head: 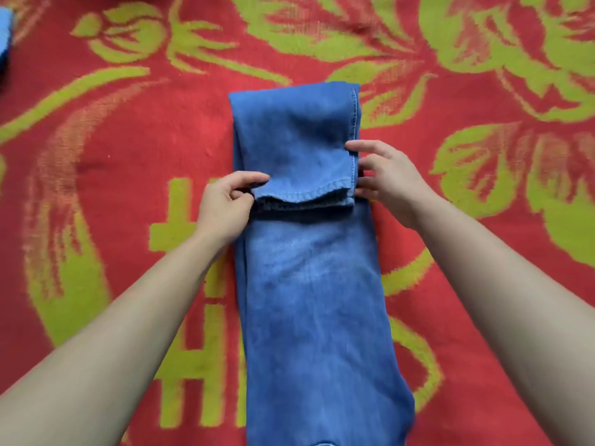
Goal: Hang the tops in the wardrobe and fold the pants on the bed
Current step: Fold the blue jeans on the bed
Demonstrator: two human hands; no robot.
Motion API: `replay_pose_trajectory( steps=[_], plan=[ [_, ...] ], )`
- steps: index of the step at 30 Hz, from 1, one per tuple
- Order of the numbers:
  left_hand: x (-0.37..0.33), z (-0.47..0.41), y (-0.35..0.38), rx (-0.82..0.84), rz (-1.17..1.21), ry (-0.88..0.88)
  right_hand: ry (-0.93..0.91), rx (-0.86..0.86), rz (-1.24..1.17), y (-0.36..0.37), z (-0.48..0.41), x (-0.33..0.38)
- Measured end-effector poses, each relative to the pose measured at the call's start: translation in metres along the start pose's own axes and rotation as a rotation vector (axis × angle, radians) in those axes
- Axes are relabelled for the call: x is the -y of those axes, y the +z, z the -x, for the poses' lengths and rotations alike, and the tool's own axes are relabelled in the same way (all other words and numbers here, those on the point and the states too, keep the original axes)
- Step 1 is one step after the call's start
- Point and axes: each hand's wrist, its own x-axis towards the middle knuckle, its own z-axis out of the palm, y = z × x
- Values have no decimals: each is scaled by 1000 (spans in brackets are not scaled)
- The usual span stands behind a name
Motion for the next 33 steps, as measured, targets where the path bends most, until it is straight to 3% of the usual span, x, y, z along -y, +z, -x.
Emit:
replay_pose_trajectory(
  steps=[3, 5, 8, 12, 16, 19, 22, 24, 26, 29, 33],
  plan=[
    [-12, -6, 1, -74, 196, -189, 75, -15, 33, 8, 1, 0],
    [-20, -6, 1, -111, 153, -198, 80, -60, 137, 14, 0, -2],
    [-35, 3, 2, -164, 197, -167, -82, -230, 228, 21, 10, 3],
    [-39, 25, 9, -175, 383, -63, -314, -310, 110, 28, 39, -5],
    [16, 56, 20, -68, -30, -98, -143, -116, 474, 20, 64, -60],
    [31, 59, 20, -63, -95, -154, -50, -30, 659, 12, 67, -66],
    [20, 51, 17, -177, -217, -17, -168, -175, 1002, 10, 65, -54],
    [8, 43, 13, -306, -362, 177, -338, -324, 1063, 12, 61, -48],
    [-8, 30, 11, -341, -576, 363, -504, -343, 1082, 15, 47, -39],
    [-23, -2, 12, -149, -922, 467, -711, -267, 1343, 17, 16, -25],
    [-25, -59, 2, 71, -1152, 324, -598, -157, 1565, 23, -18, -14]
  ],
)
